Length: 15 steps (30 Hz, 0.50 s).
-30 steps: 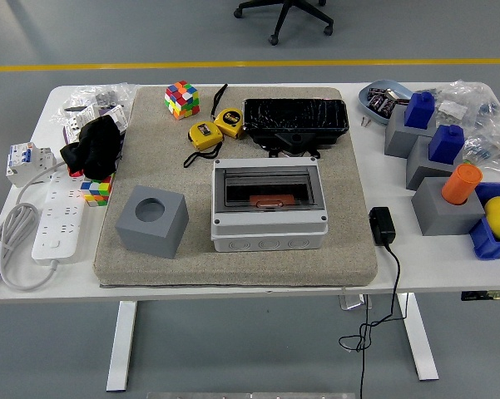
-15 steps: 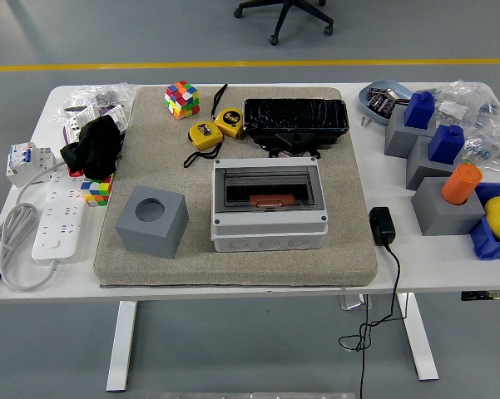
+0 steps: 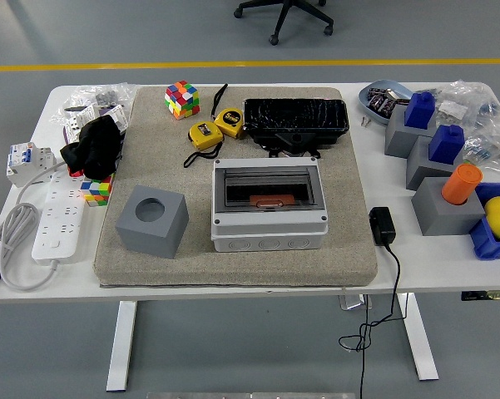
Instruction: Fetch the battery,place it into the box,close the lid of the box
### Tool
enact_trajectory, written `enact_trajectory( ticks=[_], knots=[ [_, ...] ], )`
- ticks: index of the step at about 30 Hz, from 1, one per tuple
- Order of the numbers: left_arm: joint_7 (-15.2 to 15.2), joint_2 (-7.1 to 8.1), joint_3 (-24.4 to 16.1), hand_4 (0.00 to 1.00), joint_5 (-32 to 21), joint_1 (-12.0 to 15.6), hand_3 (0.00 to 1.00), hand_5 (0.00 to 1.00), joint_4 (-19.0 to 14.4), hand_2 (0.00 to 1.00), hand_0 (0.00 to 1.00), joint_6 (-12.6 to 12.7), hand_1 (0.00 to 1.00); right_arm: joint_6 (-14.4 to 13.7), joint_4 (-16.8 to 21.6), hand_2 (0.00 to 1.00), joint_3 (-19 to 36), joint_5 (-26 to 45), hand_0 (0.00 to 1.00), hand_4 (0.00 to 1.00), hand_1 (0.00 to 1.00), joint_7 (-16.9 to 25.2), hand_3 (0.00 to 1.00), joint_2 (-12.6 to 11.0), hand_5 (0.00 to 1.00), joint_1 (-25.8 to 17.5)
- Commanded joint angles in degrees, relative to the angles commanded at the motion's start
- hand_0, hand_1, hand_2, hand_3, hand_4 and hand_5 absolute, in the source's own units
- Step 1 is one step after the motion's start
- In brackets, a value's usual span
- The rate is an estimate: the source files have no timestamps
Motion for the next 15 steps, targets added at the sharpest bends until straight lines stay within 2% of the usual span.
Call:
enact_trajectory(
  ticks=[15],
  knots=[
    [-0.56, -0.01, 0.08, 0.998, 0.53, -0.20, 0.765, 0.998, 0.01, 0.834, 0.971, 0.63, 0.917, 0.49, -0.02, 0.914, -0.21, 0.18, 0.998, 0.998, 0.955, -0.33, 0.940, -0.12, 0.998, 0.22]
  ],
)
